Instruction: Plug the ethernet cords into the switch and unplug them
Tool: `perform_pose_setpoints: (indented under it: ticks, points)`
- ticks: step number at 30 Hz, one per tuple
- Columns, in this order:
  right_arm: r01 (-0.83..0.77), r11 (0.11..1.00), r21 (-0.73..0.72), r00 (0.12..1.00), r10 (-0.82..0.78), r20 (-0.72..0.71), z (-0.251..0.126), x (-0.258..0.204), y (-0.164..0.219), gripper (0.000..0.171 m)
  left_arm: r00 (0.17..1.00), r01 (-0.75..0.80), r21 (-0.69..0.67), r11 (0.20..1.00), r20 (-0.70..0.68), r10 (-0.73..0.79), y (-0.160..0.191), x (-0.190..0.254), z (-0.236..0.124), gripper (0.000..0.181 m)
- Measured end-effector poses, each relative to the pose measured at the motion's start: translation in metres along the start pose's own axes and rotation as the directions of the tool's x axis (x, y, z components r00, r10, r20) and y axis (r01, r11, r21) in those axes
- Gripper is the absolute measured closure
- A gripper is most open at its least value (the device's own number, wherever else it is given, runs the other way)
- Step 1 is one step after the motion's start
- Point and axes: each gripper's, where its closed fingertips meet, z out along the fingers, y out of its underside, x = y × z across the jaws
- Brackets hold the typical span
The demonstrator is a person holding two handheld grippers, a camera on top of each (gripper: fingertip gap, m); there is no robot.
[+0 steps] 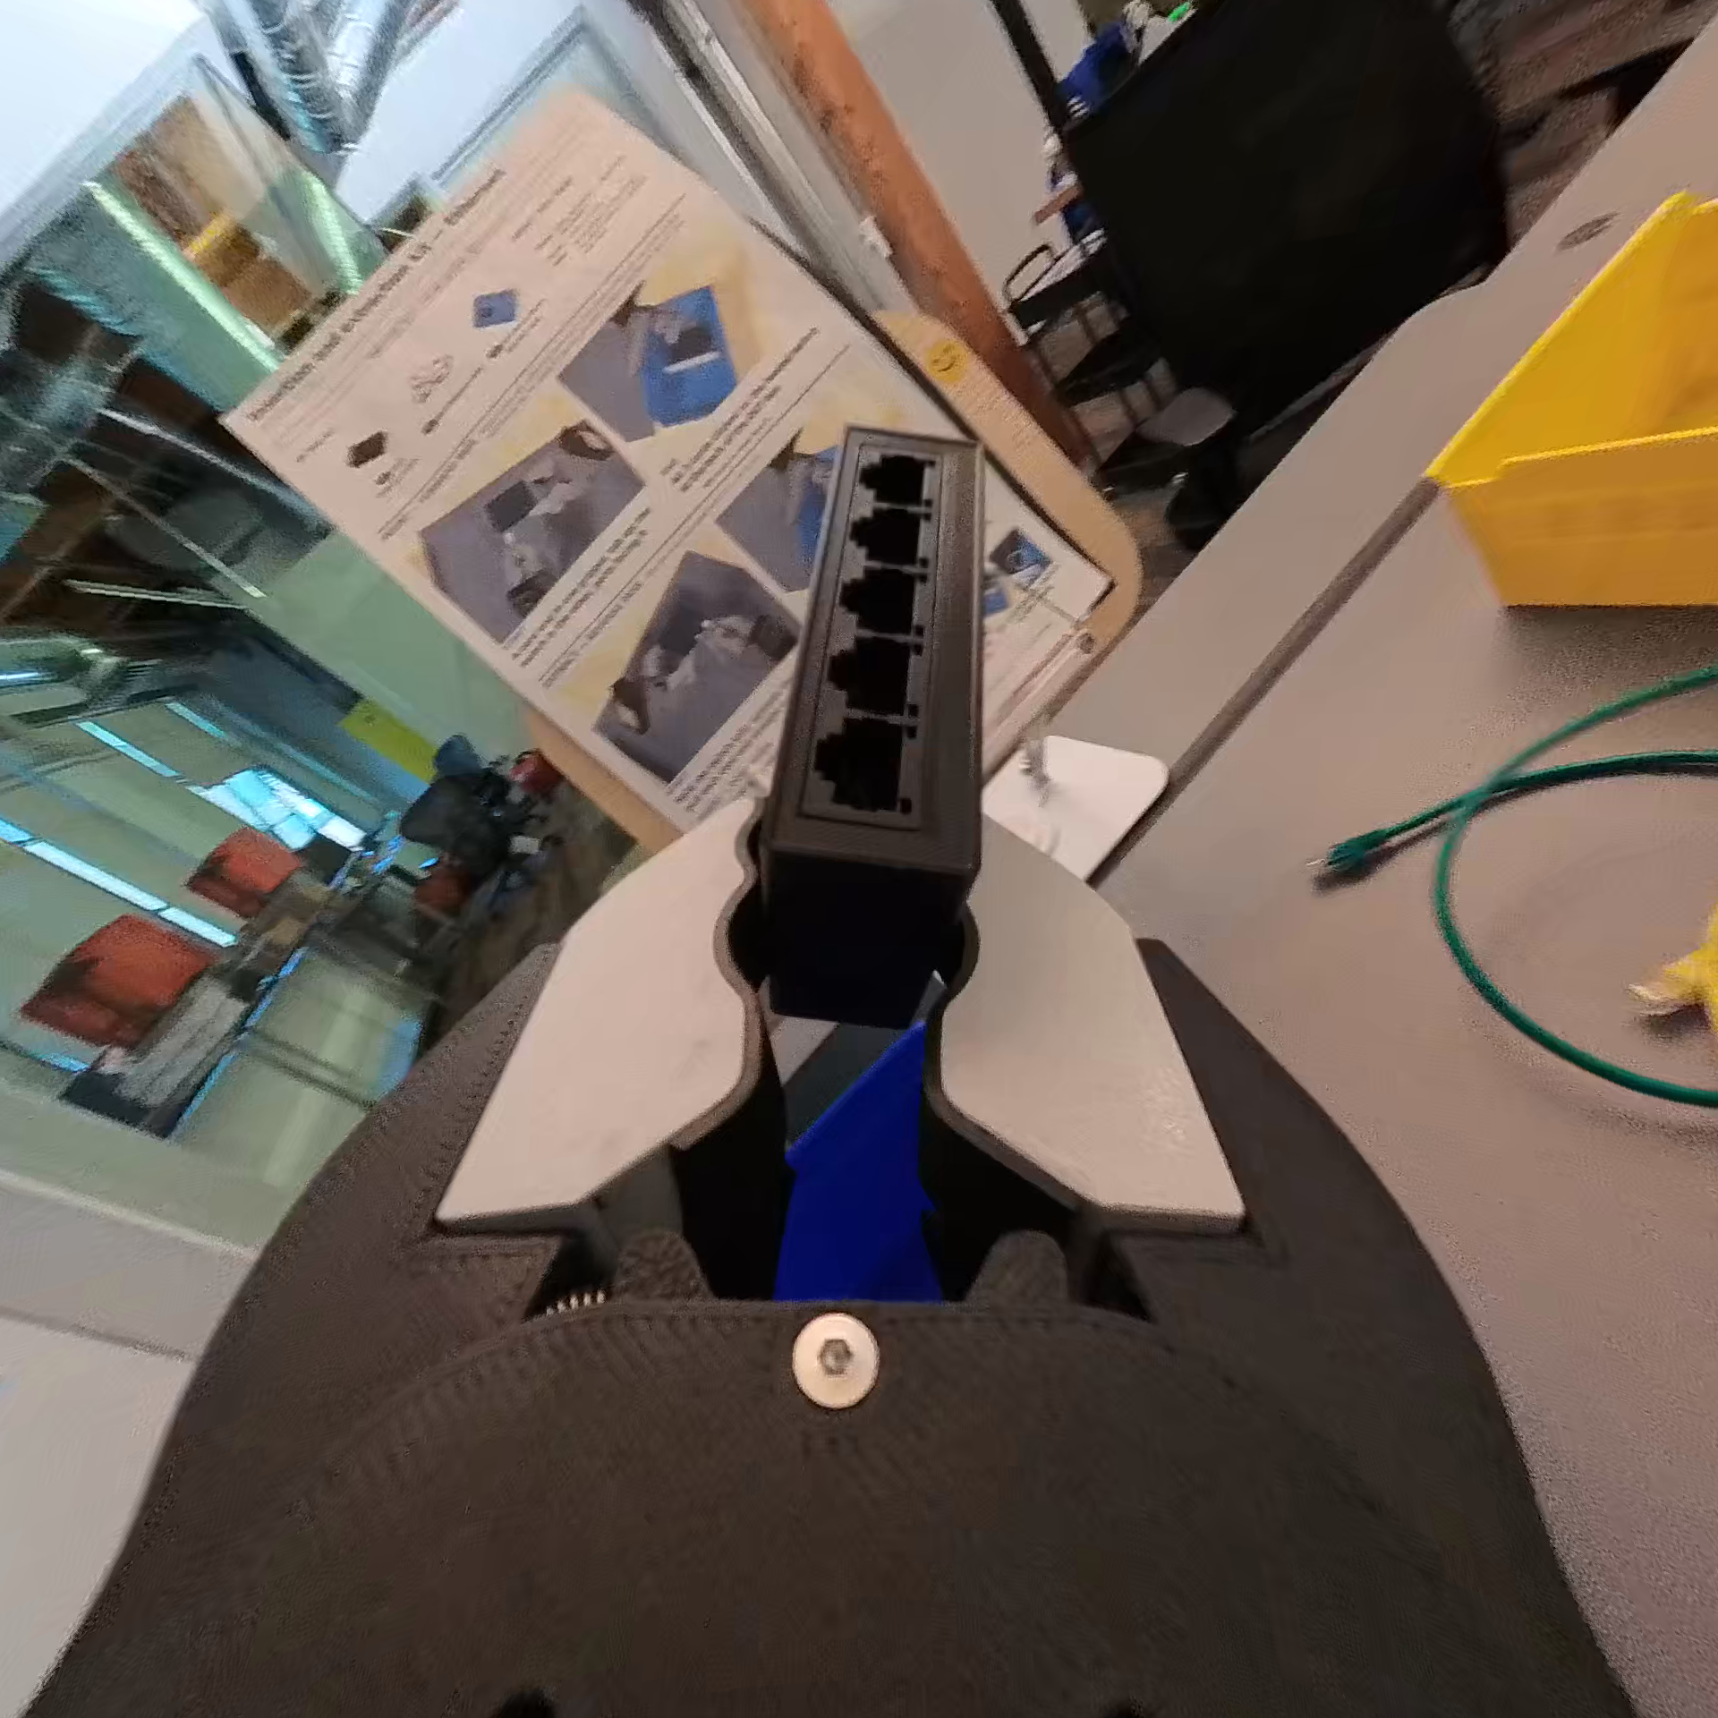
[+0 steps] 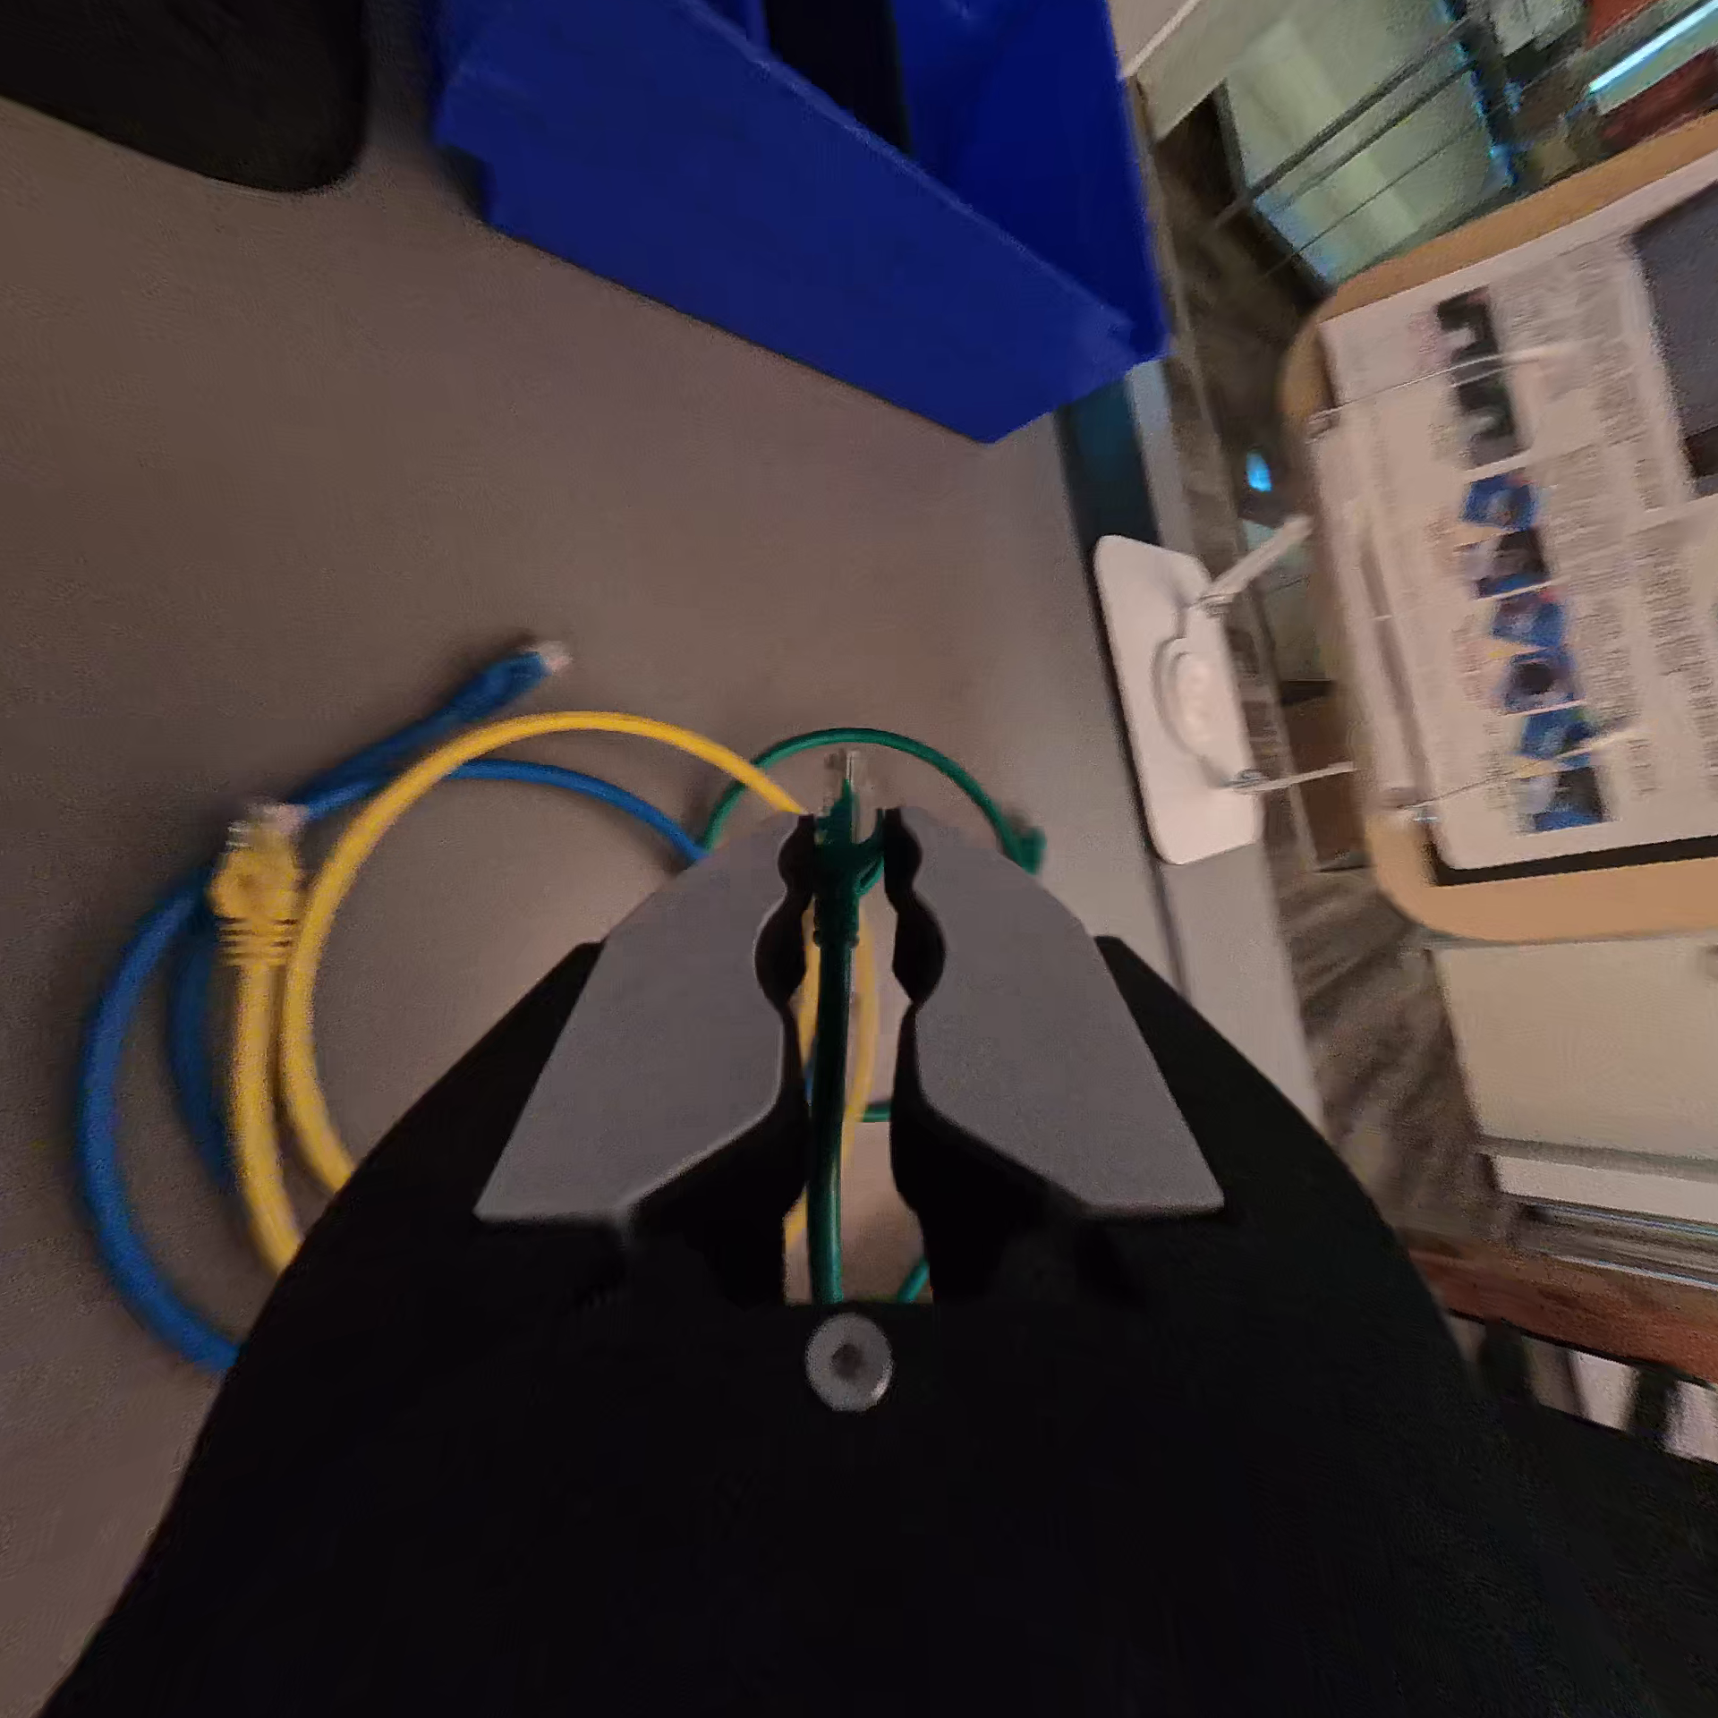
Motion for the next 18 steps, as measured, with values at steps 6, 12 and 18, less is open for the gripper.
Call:
perform_pose_setpoints:
  ticks: [6, 12, 18]
  points:
    - [-0.163, 0.986, -0.021, 0.975, 0.165, 0.151, 0.012, -0.072, 0.018, 0.143, 0.991, 0.002, 0.053, 0.999, -0.131, 0.005, -0.015, 0.027, 0.001, 0.151]
    - [-0.311, 0.945, 0.097, 0.947, 0.3, 0.113, -0.014, -0.035, 0.009, 0.134, 0.972, -0.085, -0.02, 0.996, -0.223, 0.078, 0.001, 0.058, 0.017, 0.151]
    - [-0.113, 0.965, 0.236, 0.972, 0.157, -0.178, -0.041, 0.059, -0.024, 0.116, 0.855, -0.084, 0.169, 0.982, -0.494, 0.158, -0.025, 0.121, 0.0, 0.151]
